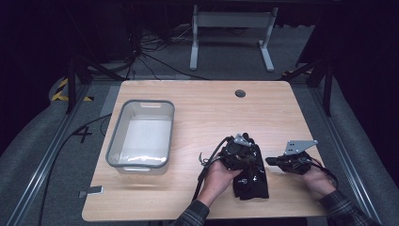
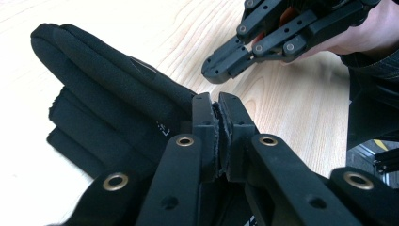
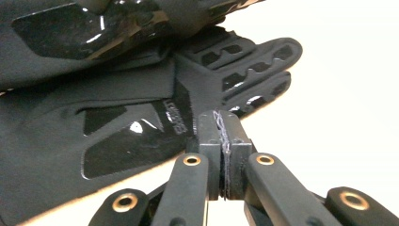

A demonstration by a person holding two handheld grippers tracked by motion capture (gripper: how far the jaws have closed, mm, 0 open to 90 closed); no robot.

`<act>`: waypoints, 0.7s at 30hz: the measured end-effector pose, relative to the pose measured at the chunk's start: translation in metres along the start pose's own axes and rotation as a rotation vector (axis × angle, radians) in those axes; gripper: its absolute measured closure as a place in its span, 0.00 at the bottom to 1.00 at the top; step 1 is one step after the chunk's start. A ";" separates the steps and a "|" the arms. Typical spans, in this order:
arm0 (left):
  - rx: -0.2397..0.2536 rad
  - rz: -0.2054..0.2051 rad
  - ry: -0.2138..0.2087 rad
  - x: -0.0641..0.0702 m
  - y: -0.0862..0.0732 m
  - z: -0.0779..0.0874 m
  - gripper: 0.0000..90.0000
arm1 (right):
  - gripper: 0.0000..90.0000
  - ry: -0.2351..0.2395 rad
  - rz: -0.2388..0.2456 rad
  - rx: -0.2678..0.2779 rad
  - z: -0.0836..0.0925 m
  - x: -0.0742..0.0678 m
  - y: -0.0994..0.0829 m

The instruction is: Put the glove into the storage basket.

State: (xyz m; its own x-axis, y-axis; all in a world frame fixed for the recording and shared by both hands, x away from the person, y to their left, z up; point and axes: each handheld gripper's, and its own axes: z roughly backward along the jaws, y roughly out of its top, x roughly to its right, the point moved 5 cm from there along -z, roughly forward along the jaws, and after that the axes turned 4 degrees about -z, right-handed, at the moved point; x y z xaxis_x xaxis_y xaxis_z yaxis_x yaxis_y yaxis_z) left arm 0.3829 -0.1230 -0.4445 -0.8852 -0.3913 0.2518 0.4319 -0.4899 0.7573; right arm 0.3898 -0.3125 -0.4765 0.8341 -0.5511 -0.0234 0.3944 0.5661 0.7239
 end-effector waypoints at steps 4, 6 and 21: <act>0.005 -0.003 -0.009 0.001 0.001 -0.003 0.93 | 0.99 -0.005 0.000 0.006 0.002 0.001 0.001; 0.018 -0.004 -0.017 0.001 0.003 -0.004 0.90 | 0.99 -0.009 0.005 0.005 0.001 0.001 0.000; 0.009 -0.017 0.087 -0.009 -0.008 0.024 1.00 | 0.99 0.027 -0.017 0.063 0.011 -0.005 0.007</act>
State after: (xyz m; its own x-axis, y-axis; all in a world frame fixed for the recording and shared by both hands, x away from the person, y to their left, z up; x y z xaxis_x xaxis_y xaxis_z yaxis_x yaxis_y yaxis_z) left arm 0.3832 -0.0971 -0.4380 -0.8735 -0.4499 0.1858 0.4154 -0.4901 0.7663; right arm 0.3838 -0.3126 -0.4637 0.8381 -0.5428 -0.0543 0.3842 0.5167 0.7651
